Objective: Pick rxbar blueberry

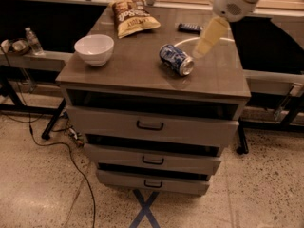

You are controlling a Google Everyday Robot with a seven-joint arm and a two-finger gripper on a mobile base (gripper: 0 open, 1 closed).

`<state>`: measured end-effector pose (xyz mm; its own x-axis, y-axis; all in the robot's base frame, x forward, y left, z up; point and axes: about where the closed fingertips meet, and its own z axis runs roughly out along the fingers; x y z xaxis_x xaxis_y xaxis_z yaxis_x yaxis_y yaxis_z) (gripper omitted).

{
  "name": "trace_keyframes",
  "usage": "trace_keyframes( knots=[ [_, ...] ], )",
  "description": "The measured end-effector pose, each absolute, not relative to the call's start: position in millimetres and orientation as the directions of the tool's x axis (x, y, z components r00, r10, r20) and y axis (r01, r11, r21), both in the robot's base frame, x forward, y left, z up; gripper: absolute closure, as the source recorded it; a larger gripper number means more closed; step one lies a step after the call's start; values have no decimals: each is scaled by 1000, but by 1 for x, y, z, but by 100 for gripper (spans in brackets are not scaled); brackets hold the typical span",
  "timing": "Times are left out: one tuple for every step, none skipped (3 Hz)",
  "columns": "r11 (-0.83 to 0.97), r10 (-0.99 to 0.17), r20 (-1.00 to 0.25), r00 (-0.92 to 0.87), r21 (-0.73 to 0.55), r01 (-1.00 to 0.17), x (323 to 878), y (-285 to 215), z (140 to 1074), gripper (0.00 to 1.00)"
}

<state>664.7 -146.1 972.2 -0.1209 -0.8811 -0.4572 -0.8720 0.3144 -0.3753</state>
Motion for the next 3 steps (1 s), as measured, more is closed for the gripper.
trace_keyframes(
  knots=[
    [332, -865, -491, -104, -405, -852, 686, -143, 988, 0],
    [332, -865, -491, -104, -406, -852, 685, -143, 989, 0],
    [398, -833, -535, -144, -397, -827, 699, -143, 983, 0]
  ],
)
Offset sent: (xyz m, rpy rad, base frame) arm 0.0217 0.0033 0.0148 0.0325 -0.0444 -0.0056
